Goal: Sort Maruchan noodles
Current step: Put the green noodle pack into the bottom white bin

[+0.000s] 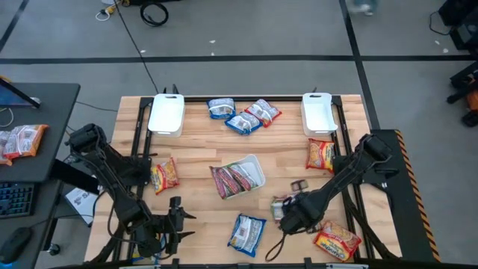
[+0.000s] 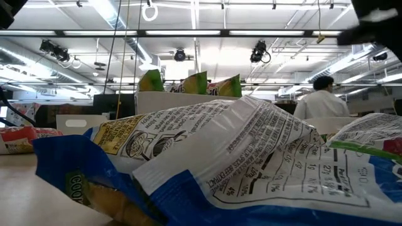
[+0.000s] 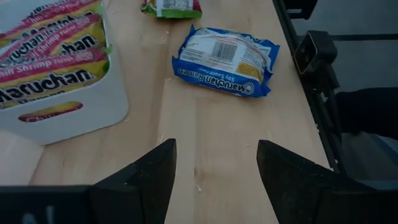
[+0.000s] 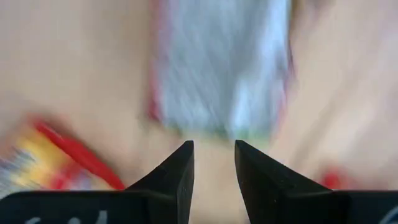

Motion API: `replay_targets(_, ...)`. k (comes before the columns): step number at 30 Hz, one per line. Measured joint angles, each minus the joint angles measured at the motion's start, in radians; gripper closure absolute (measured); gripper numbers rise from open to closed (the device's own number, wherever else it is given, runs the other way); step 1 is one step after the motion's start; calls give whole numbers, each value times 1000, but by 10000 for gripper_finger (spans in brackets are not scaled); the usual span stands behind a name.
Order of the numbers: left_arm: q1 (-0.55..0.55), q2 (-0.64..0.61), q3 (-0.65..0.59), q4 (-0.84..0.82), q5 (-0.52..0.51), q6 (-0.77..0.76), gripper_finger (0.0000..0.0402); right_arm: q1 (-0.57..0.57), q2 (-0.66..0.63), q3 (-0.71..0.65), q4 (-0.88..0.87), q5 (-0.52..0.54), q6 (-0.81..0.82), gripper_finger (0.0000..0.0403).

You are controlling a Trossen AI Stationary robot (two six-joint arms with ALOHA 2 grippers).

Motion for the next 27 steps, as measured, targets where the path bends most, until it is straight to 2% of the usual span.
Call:
replay_targets(3,0,0,0,-1,11,4,175,0,1,-80,-34,-14,82,282)
replay_targets(6,0,0,0,-4,25,4,175,0,1,-173,31,-50,140,282)
replay_targets(9,0,0,0,-5,38,4,175,-1,2,-233,205,-145,175,282)
replay_targets(12,-1,0,0,-6,55,5,175,-2,3,-237,457,-278,176,282)
replay_targets(15,-1,0,0,-15,55,6,175,-2,3,-187,654,-320,171,282)
replay_targets(18,8,0,0,-34,48,11,175,-2,3,-102,731,-238,116,282)
replay_targets(24,52,0,0,-31,44,37,175,-2,3,11,742,100,-122,282)
replay_targets(25,60,0,0,-31,44,31,175,-8,2,13,741,153,-124,282)
replay_targets(27,72,0,0,-30,54,25,175,-29,2,13,698,244,3,281)
